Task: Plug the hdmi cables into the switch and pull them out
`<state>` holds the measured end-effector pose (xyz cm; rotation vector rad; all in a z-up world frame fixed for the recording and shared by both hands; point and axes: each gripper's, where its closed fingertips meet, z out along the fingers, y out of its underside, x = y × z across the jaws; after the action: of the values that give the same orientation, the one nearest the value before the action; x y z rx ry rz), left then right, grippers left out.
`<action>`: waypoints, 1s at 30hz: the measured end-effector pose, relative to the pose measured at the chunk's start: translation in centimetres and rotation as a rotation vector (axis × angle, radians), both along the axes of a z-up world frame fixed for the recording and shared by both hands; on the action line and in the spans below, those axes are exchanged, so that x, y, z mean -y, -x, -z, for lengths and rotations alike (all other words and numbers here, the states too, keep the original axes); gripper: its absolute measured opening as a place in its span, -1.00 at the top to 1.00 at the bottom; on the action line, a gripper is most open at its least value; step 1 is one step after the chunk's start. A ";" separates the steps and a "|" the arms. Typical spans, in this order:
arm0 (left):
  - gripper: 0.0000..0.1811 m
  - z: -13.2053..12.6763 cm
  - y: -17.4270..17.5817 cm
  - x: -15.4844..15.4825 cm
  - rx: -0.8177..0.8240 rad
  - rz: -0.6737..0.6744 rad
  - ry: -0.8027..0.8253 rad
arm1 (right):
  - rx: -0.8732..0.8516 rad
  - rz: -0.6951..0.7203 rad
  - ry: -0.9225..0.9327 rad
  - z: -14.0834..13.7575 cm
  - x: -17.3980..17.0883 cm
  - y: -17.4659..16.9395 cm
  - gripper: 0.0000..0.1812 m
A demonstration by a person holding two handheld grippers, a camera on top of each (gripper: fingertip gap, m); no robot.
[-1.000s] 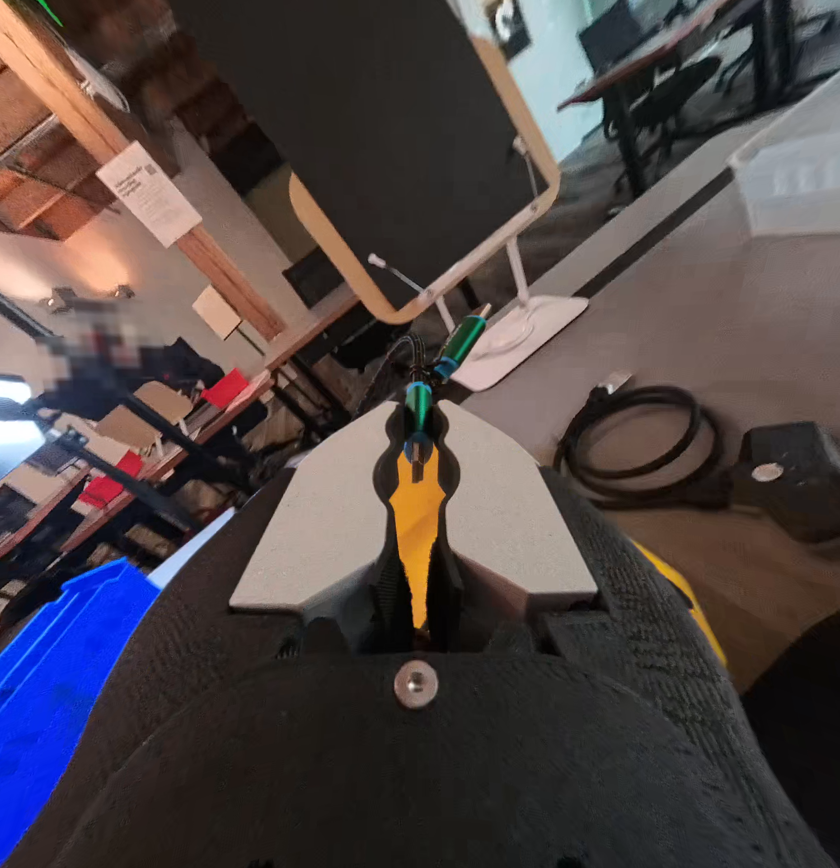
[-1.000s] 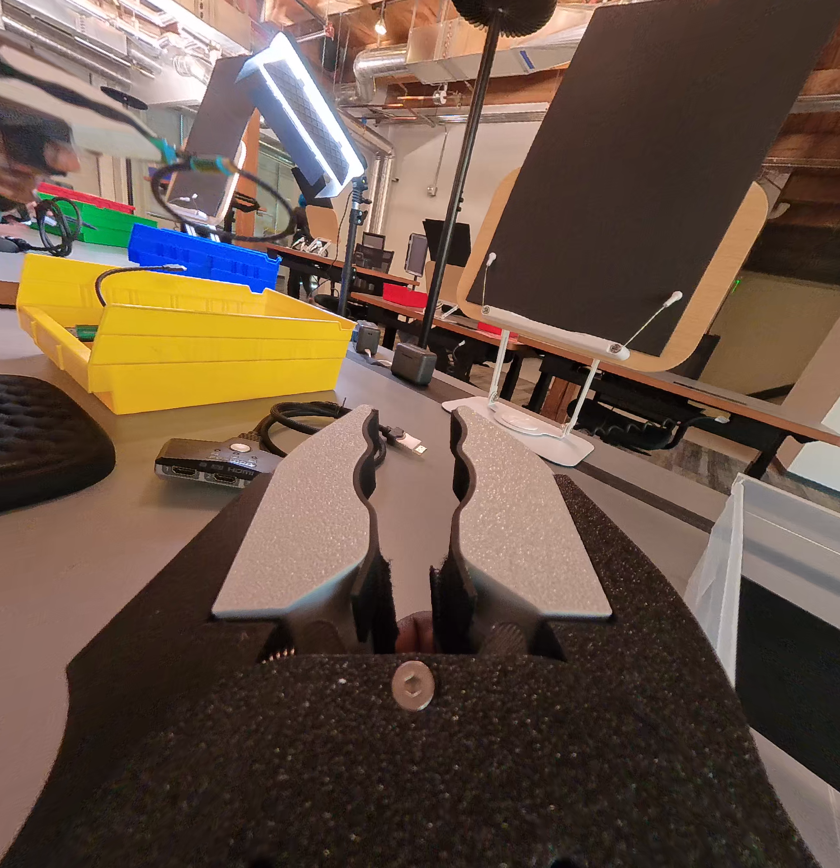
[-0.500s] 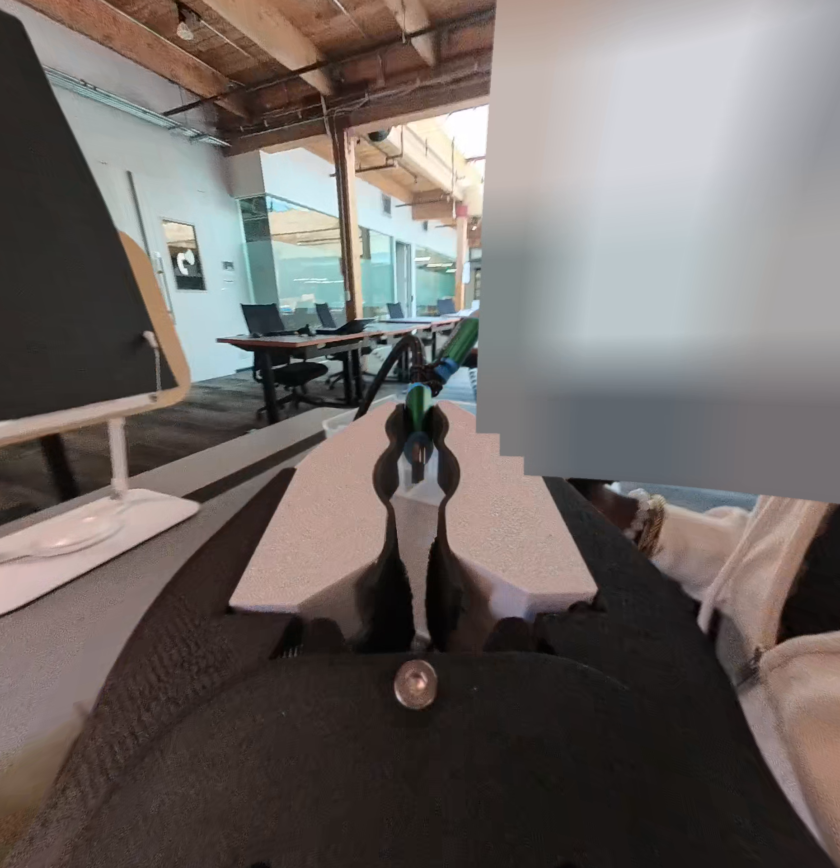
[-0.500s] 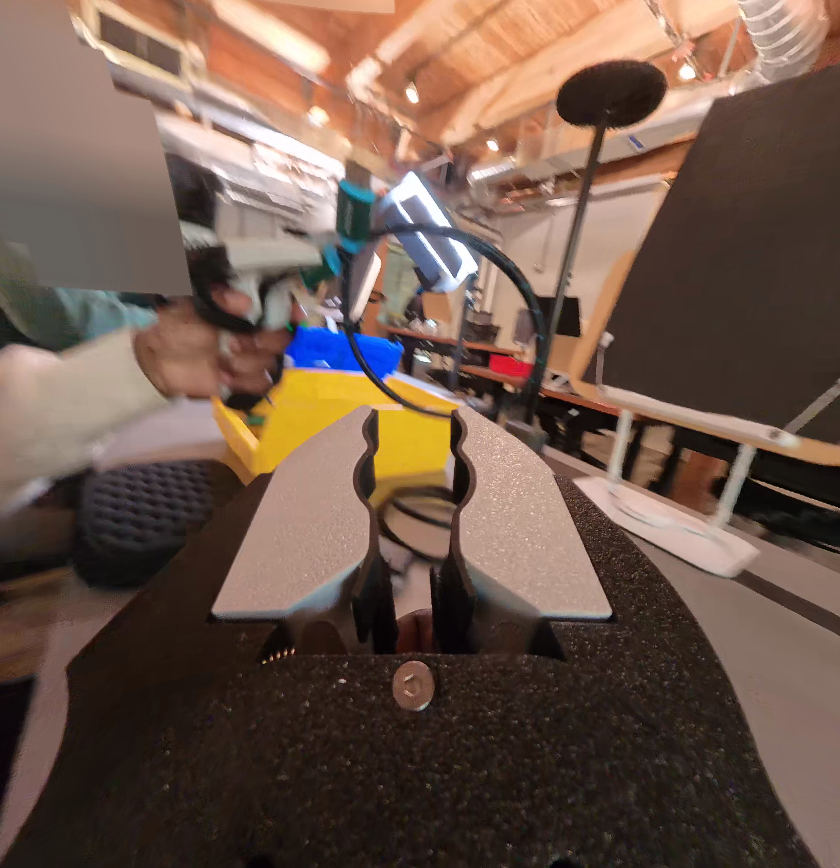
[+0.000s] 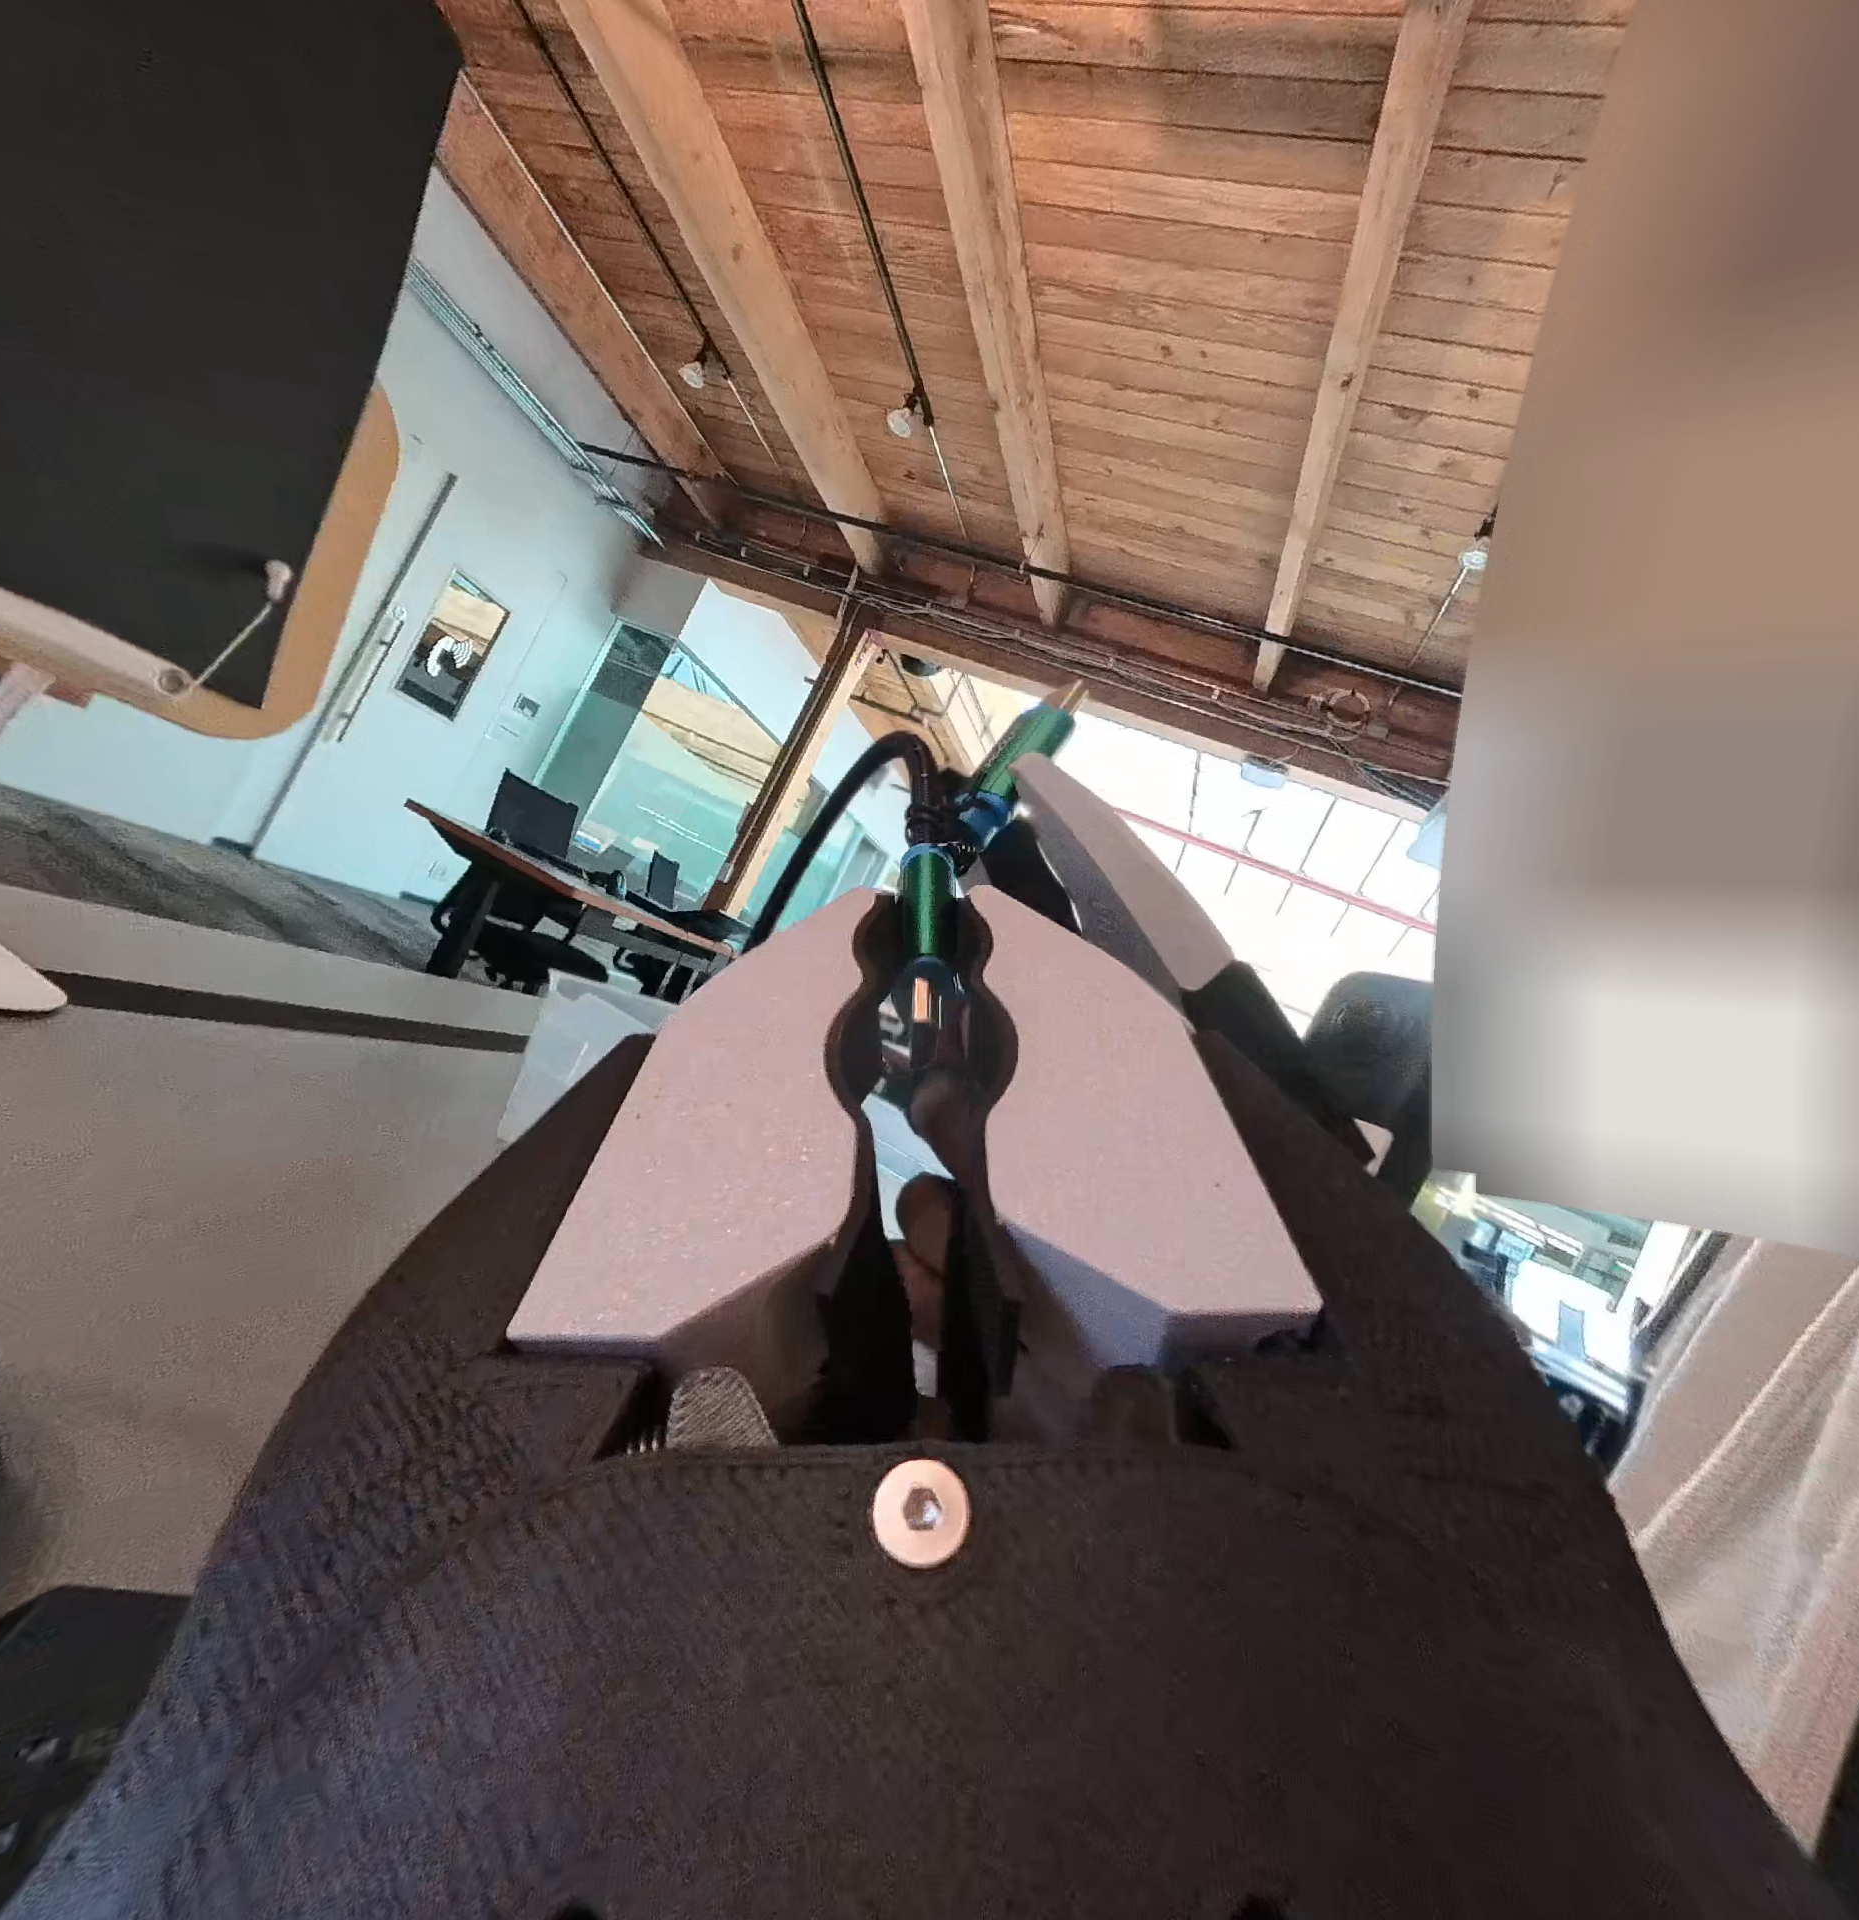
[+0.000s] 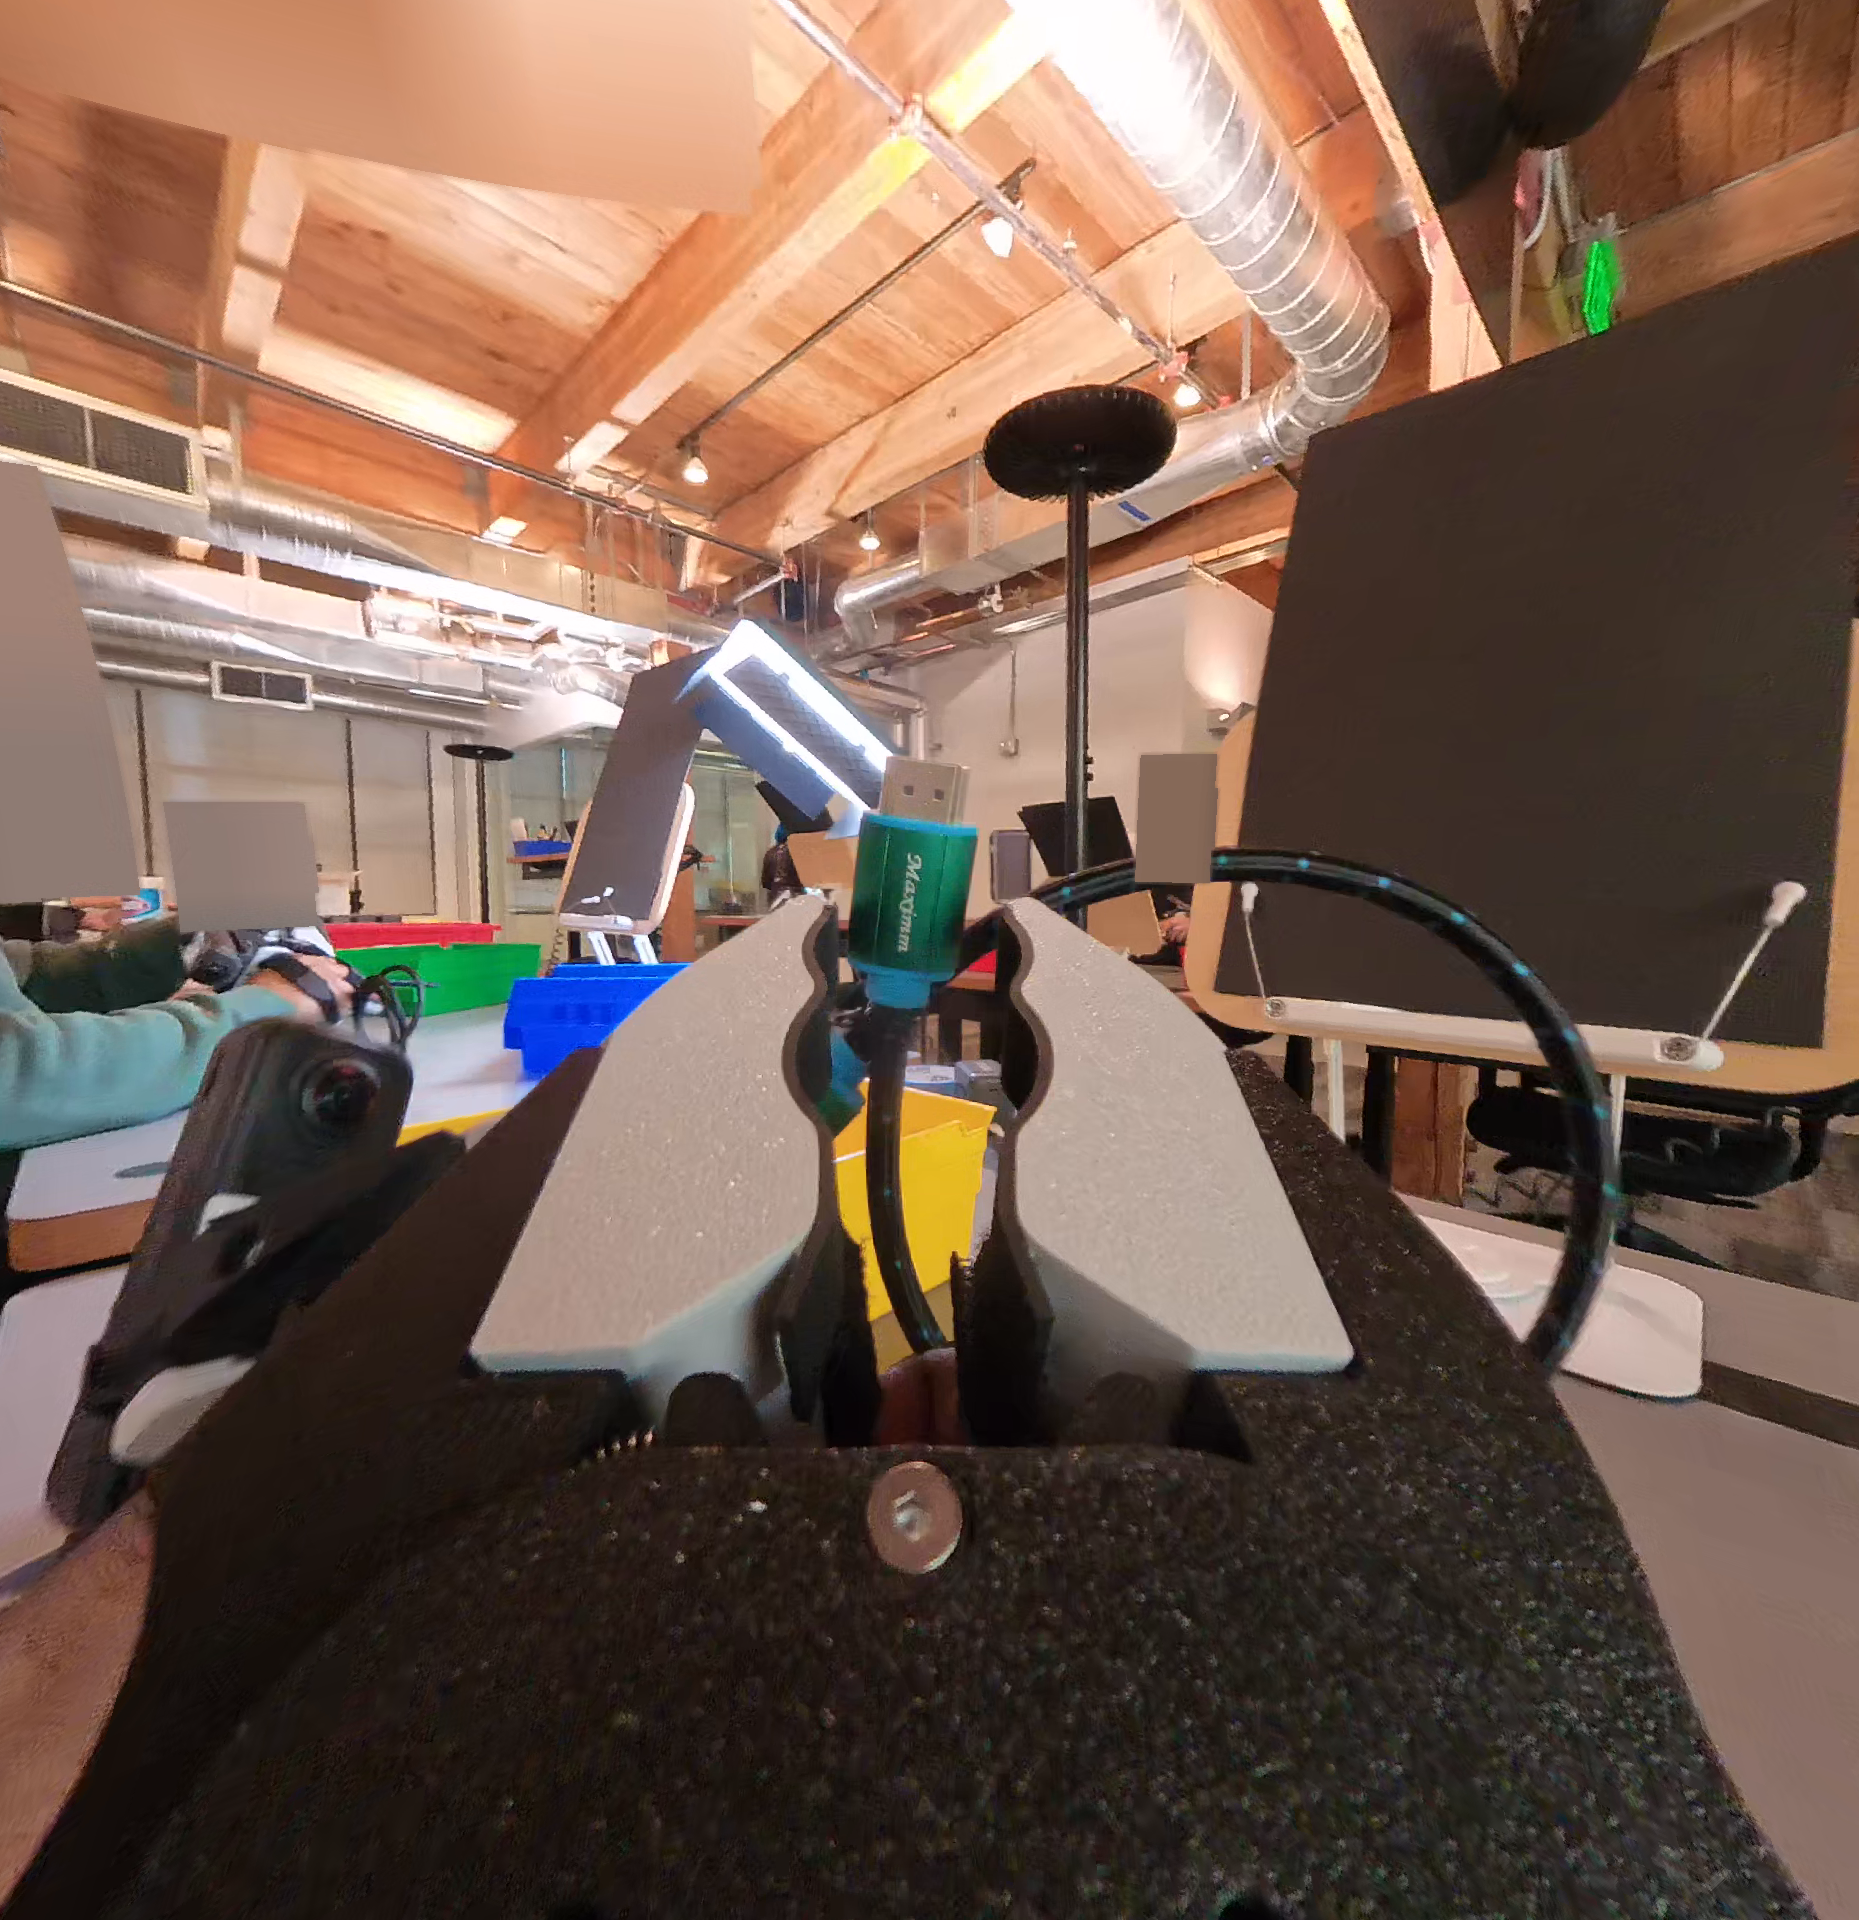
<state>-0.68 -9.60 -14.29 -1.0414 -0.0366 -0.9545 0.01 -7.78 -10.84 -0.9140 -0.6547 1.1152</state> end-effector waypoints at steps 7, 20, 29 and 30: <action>0.77 2.7 -1.2 0.1 -0.203 0.117 0.149 | 0.110 -0.033 -0.064 0.7 -0.4 -1.1 0.77; 0.38 13.3 7.5 1.7 -1.843 -0.073 0.513 | 1.121 -0.218 0.028 13.0 -3.0 -4.9 0.77; 0.26 17.4 11.0 0.2 -2.595 0.020 0.428 | 1.268 -0.426 0.169 18.9 -0.1 -2.4 0.77; 0.26 17.3 11.1 -0.1 -2.644 -0.016 0.420 | 1.280 -0.431 0.172 19.3 0.0 -2.2 0.77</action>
<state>-11.75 -9.49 -31.56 -1.8918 1.9203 1.0692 2.23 -7.77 -30.13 -1.6783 -1.8787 0.8477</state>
